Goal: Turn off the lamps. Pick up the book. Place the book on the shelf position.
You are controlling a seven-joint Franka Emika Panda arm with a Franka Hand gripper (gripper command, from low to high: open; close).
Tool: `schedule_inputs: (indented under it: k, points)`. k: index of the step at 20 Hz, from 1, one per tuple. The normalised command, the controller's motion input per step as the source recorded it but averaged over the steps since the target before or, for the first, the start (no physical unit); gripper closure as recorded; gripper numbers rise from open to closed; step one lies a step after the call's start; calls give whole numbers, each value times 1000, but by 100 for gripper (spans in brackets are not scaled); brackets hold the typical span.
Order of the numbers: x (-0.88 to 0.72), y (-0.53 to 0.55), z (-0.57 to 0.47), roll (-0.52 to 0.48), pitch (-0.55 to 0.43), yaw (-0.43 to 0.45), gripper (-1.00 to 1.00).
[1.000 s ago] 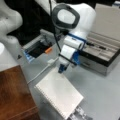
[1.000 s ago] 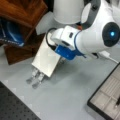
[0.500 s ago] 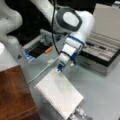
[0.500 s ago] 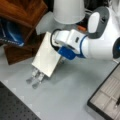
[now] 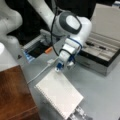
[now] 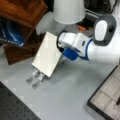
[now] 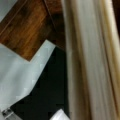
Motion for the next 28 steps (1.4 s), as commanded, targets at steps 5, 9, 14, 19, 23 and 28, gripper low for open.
schedule_inputs:
  k: [5, 9, 14, 19, 23, 28]
  points:
    - [59, 99, -148, -409, -75, 52, -100]
    - [65, 87, -153, -482, -41, 100, -100]
    - [77, 98, -212, -431, -52, 59, -100]
    - [114, 123, -229, -363, -76, 10, -100]
    - [164, 125, -253, -354, -102, 7, 100]
    - [187, 121, -248, -330, -129, -5, 100]
